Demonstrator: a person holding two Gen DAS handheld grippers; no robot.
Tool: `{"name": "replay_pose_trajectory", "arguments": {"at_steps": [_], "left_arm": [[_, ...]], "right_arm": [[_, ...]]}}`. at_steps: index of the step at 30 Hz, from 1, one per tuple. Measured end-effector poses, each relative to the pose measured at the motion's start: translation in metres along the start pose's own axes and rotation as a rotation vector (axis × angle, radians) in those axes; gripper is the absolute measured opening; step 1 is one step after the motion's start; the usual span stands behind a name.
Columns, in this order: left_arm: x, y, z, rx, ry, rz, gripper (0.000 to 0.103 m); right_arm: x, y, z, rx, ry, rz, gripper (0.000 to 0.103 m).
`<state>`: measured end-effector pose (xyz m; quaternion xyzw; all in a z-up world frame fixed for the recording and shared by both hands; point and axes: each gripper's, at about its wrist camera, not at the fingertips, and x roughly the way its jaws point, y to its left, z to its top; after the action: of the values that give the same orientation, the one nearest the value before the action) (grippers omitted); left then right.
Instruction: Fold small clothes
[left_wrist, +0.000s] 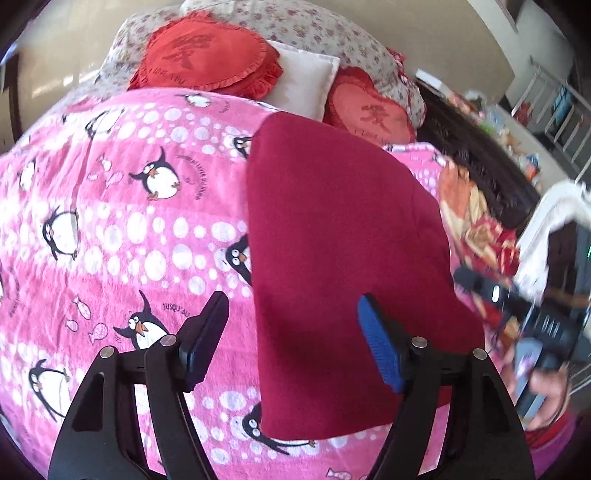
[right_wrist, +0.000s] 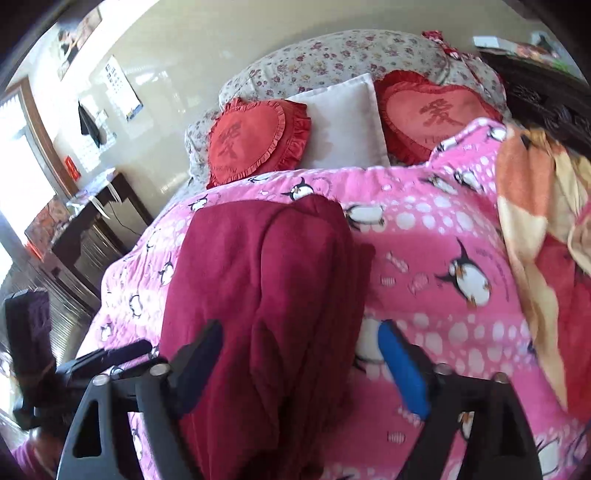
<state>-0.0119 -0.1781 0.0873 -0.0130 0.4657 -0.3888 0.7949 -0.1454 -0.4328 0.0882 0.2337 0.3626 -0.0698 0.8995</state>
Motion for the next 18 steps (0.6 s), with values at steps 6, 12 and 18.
{"name": "replay_pose_trajectory", "arguments": {"at_steps": [6, 12, 18], "left_arm": [[0.035, 0.006, -0.002, -0.065, 0.068, -0.109, 0.079], [0.045, -0.002, -0.002, -0.079, 0.094, -0.158, 0.072], [-0.014, -0.009, -0.009, 0.005, 0.084, -0.168, 0.050]], "right_arm": [[0.036, -0.027, -0.017, 0.157, 0.070, 0.159, 0.085], [0.044, -0.026, -0.019, 0.184, 0.075, 0.212, 0.052], [0.002, 0.015, -0.023, 0.089, 0.070, 0.244, 0.045]]}}
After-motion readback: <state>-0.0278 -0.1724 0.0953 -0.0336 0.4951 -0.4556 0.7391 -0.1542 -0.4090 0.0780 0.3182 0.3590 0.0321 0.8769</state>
